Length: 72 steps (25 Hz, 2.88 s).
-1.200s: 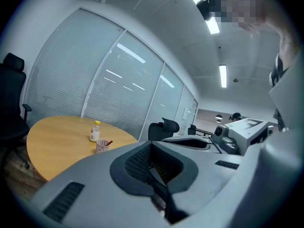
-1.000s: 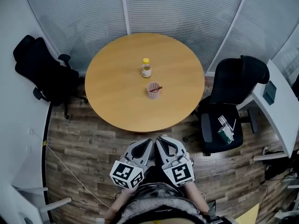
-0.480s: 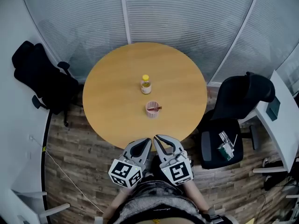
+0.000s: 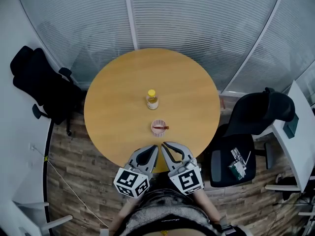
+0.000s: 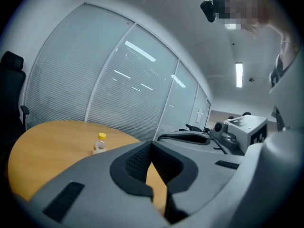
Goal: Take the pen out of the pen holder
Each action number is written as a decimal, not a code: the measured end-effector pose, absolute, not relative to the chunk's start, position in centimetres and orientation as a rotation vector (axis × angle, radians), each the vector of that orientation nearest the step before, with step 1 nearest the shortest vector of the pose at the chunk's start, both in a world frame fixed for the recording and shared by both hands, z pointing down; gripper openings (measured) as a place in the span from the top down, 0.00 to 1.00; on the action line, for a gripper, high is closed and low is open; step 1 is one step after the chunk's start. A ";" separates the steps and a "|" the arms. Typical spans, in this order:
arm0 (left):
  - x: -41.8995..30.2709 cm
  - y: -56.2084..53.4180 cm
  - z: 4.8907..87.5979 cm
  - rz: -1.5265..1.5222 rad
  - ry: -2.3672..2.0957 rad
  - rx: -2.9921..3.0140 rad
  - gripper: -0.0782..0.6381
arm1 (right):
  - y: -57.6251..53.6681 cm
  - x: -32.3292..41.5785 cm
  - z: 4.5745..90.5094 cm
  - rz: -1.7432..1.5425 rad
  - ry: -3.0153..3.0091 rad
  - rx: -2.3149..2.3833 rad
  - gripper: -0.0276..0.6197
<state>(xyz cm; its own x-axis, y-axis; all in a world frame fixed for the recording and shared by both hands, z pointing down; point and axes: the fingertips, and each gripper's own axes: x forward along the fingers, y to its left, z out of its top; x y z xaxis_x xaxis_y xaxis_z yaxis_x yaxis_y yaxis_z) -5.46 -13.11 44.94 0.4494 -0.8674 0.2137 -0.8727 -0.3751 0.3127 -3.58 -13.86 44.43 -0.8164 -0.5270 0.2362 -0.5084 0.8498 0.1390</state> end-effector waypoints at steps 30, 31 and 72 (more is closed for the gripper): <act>-8.1 -20.9 47.1 0.120 -1.340 2.371 0.88 | -21.7 -5.1 46.8 -0.006 -2.685 0.967 0.91; -8.2 -20.9 47.2 0.125 -1.330 2.373 0.88 | -21.8 -5.2 47.0 -0.004 -2.677 0.972 0.91; -14.0 -21.4 50.6 0.211 -1.209 2.306 0.88 | -25.8 -4.2 62.7 0.315 -2.302 1.181 0.91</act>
<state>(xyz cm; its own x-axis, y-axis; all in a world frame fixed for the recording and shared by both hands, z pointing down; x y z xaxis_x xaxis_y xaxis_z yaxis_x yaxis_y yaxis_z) -13.96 -21.45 50.61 0.5886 -0.7205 0.3667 -0.8021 -0.4640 0.3760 -4.24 -25.76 62.67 -0.4784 -0.6828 0.5521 -0.8062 0.5908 0.0321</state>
